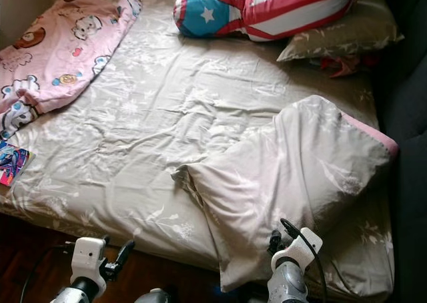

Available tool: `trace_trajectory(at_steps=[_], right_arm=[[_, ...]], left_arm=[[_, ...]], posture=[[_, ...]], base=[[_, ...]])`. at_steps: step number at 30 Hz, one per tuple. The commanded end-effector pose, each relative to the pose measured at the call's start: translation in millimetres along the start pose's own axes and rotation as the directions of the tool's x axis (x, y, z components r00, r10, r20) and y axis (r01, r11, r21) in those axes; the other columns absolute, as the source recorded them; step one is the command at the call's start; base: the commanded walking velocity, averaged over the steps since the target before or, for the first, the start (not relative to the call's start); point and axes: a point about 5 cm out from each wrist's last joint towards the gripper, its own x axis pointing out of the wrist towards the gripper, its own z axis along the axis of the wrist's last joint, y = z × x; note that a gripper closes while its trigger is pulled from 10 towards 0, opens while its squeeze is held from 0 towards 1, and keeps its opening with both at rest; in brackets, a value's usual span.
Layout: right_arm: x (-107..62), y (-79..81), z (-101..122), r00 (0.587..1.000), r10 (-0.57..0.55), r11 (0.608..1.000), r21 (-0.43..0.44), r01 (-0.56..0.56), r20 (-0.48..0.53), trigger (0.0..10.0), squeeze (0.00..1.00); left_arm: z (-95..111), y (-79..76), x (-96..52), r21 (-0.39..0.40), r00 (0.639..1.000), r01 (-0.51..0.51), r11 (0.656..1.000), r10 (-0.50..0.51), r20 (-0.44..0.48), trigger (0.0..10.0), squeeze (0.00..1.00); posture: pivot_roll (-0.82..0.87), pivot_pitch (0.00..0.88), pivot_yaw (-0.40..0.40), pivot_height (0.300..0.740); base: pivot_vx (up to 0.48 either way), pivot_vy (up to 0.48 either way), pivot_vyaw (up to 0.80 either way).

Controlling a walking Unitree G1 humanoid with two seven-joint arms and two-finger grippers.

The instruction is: Clean up the room

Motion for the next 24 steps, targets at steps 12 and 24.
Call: trace_trajectory(at_steps=[12,24], right_arm=[[-6.7,9.6,-25,0.982,0.153,0.982,0.128,-0.138,-0.113,10.0,0.0],[-11.1,8.0,-37,0.971,0.179,0.981,0.101,-0.164,-0.156,10.0,0.0]], left_arm=[[18,2.0,-11.5,0.003,1.0,0.017,1.0,-0.017,0.012,10.0,0.0],[32,2.5,-20.3,0.025,0.999,0.035,0.999,-0.035,0.019,10.0,0.0]], posture=[[0.2,0.34,0.089,0.74],[0.24,0.343,0.098,0.74]], base=[[0.0,0.0,0.0],[0.0,0.0,0.0]])
